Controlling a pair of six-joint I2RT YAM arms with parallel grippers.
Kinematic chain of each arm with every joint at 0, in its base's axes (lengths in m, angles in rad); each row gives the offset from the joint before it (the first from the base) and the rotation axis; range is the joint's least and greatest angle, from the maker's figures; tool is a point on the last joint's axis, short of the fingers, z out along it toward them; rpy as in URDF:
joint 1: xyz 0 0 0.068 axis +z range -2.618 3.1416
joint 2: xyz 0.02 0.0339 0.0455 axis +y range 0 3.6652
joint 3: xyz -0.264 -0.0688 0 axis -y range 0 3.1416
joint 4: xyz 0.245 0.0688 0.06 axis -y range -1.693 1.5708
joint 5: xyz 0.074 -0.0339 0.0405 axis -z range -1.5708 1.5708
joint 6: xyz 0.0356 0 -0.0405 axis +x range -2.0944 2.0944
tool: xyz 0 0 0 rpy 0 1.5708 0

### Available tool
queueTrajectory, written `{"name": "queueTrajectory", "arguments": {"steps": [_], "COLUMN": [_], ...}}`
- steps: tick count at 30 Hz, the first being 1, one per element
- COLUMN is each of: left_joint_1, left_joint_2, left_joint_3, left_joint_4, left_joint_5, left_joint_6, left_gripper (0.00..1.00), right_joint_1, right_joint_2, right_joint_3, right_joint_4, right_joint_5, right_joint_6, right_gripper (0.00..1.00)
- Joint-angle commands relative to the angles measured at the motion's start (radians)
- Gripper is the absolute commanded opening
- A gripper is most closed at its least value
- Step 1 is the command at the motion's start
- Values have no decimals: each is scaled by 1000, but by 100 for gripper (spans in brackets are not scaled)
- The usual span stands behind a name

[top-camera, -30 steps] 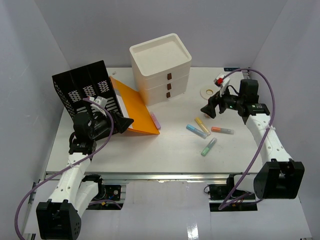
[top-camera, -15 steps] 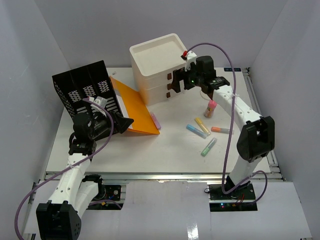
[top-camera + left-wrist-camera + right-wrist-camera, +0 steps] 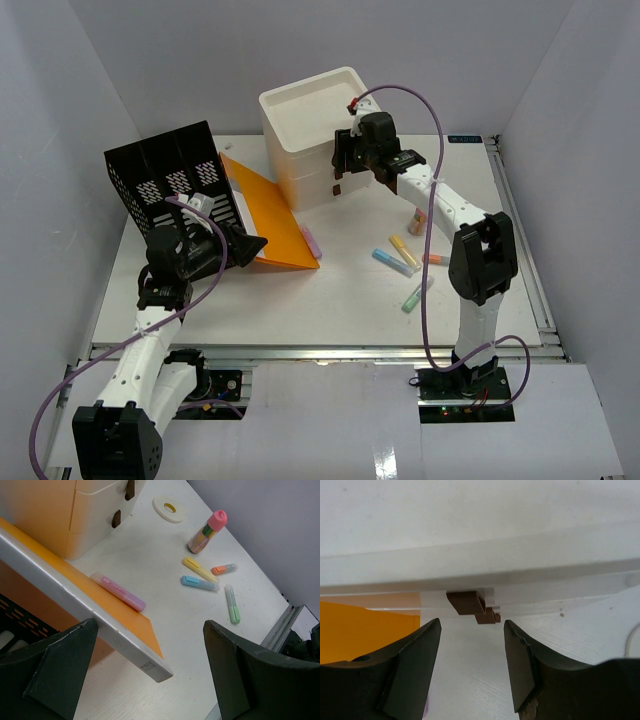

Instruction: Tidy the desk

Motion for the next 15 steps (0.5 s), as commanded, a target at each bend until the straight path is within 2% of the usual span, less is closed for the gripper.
{"name": "queueTrajectory", "arguments": {"steps": [1,5,11,15], "left_joint_1": [2,2,2,2], "left_joint_2": [-4,-2,1,3], "left_joint_3": [14,15,16,15], "left_joint_4": [21,21,21,21], "left_joint_5": [23,27,26,27], "left_joint_6": [12,13,13,13], "left_gripper": [98,98,98,98], "right_joint_1": [5,5,4,4], "right_joint_2": [28,45,55,47], "right_joint_3": [82,86,81,69], "right_joint_4": [104,127,158,171], "right_joint_5": [3,-8,-32,-65], "right_joint_6": [-41,-74,-113,-135], "right_gripper": [56,48,42,29]}}
